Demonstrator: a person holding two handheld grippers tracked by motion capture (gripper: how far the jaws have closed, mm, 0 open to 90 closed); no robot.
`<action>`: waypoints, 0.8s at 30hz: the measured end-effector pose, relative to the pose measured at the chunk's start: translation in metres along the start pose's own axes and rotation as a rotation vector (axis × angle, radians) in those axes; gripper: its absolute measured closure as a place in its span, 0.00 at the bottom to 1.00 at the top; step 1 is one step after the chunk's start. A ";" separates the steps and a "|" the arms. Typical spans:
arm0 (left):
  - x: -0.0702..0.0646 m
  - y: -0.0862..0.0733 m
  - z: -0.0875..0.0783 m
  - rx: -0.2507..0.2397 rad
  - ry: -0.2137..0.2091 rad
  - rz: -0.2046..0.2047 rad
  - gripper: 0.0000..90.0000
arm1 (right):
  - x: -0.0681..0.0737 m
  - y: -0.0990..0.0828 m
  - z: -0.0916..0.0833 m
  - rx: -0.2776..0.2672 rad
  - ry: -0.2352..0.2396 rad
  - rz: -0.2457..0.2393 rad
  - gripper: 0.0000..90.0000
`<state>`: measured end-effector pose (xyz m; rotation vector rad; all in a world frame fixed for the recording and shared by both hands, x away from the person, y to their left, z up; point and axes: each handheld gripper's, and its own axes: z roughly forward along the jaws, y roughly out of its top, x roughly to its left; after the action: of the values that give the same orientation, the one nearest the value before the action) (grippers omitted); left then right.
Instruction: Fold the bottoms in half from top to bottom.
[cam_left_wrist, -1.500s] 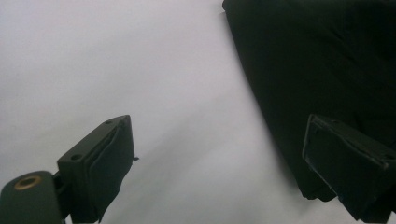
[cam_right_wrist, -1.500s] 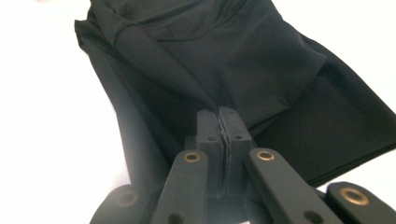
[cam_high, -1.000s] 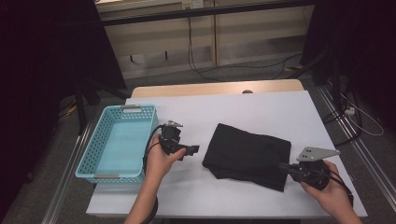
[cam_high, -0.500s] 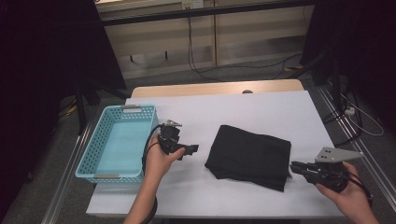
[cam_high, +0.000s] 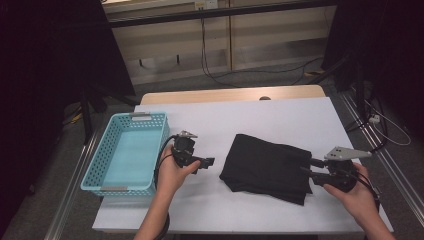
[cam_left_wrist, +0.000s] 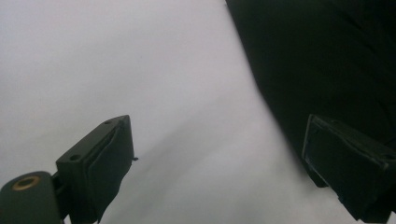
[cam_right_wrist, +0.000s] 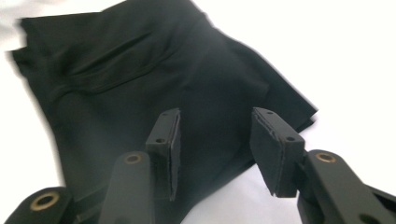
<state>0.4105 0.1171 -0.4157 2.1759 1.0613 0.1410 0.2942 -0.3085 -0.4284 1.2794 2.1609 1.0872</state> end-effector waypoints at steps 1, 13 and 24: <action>0.001 -0.002 -0.001 0.001 0.001 -0.005 0.10 | -0.001 0.001 0.004 -0.007 -0.006 0.003 0.55; 0.003 -0.014 -0.008 0.000 0.016 -0.022 0.10 | -0.008 0.009 0.039 0.050 -0.077 0.002 0.63; 0.000 -0.019 -0.013 -0.003 0.015 -0.016 0.10 | -0.016 0.010 0.043 0.059 -0.006 0.050 0.98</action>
<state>0.3934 0.1321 -0.4181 2.1668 1.0859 0.1523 0.3364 -0.3015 -0.4471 1.3670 2.1824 1.0450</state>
